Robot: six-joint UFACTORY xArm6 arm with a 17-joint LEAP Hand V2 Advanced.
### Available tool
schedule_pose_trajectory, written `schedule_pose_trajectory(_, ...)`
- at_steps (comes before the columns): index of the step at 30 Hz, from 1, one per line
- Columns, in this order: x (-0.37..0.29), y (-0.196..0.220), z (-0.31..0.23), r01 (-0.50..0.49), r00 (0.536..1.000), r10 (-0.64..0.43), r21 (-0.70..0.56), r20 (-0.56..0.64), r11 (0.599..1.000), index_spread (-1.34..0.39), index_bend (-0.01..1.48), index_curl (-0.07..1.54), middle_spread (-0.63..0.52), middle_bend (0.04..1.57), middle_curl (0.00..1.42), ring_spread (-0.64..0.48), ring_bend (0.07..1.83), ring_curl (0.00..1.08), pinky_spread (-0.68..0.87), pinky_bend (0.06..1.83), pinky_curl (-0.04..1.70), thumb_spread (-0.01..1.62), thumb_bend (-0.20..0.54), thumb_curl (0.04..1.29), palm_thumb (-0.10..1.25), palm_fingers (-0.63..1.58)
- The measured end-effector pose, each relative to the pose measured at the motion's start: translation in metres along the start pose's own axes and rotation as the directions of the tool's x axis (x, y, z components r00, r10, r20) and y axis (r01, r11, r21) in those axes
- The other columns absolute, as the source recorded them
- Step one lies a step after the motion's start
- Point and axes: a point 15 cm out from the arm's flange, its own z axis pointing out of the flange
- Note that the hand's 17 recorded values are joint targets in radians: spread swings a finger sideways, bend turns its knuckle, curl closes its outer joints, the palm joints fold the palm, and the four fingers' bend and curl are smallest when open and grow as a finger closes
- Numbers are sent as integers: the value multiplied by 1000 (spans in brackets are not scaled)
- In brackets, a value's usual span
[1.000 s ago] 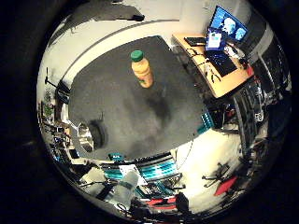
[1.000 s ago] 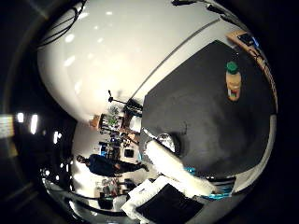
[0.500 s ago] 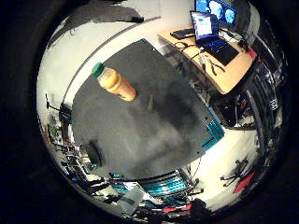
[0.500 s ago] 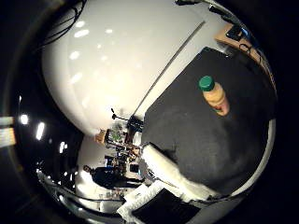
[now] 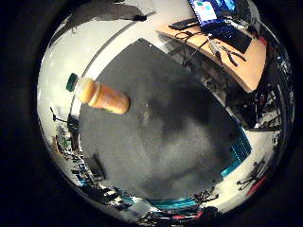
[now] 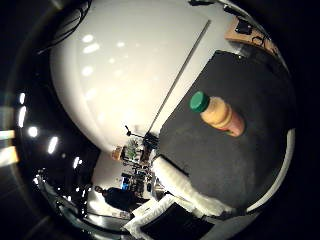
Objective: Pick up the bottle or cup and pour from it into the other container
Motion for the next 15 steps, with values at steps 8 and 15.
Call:
schedule_pose_trajectory(8, -3, 9, 53, 19, 998, -15, -73, 56, 997, -161, 163, 286, 133, 318, 343, 196, 536, 209, 454, 958, -4, 1084, -26, 297, 448, 124)
schedule_pose_trajectory(15, 2, 13, 80, 10, 998, -4, -95, 66, 995, -161, 161, 286, 133, 310, 343, 197, 534, 213, 454, 950, -4, 1088, -23, 296, 444, 130)
